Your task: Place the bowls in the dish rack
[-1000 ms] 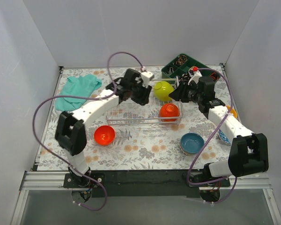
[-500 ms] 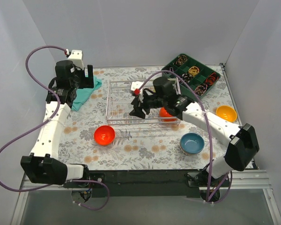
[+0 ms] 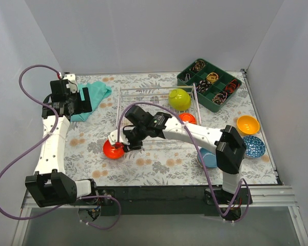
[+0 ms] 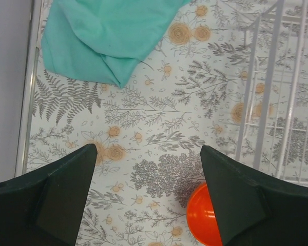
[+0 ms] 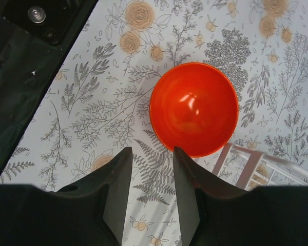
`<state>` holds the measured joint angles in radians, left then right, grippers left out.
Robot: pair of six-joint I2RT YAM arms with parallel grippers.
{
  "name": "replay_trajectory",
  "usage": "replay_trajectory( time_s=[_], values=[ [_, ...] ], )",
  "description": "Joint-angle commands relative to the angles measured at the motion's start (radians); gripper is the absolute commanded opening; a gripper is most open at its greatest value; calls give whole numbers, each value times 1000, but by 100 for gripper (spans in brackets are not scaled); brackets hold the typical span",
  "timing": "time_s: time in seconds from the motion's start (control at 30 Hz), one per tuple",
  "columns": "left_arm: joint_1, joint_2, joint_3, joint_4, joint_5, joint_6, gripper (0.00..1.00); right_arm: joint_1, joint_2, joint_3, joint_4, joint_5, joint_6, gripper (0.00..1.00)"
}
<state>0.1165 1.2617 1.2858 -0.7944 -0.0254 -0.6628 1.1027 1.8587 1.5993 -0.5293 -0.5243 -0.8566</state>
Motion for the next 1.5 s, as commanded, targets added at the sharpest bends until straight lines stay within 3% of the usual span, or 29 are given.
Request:
replay_trajectory(
  time_s=[0.0, 0.67, 0.73, 0.77, 1.1, 1.23, 1.37, 1.47],
  values=[
    [20, -117, -5, -31, 50, -11, 82, 51, 32, 57, -50, 49, -97, 46],
    [37, -205, 7, -81, 147, -12, 82, 100, 319, 249, -44, 244, -56, 41],
    [37, -205, 7, -80, 159, -11, 82, 102, 330, 255, -46, 245, -56, 35],
    [37, -203, 9, -78, 165, -9, 82, 105, 332, 257, -47, 244, -55, 27],
    [37, -208, 23, -89, 212, 3, 82, 149, 291, 267, -133, 205, -75, 1],
    [31, -211, 59, -91, 191, 0, 81, 161, 225, 324, -140, 136, -1, 1],
    [-20, -208, 131, -33, 58, -21, 81, 161, 162, 417, -136, 61, 207, 1],
    [-32, -180, 208, 20, 42, -47, 80, 143, 114, 477, -135, 34, 324, 1]
  ],
)
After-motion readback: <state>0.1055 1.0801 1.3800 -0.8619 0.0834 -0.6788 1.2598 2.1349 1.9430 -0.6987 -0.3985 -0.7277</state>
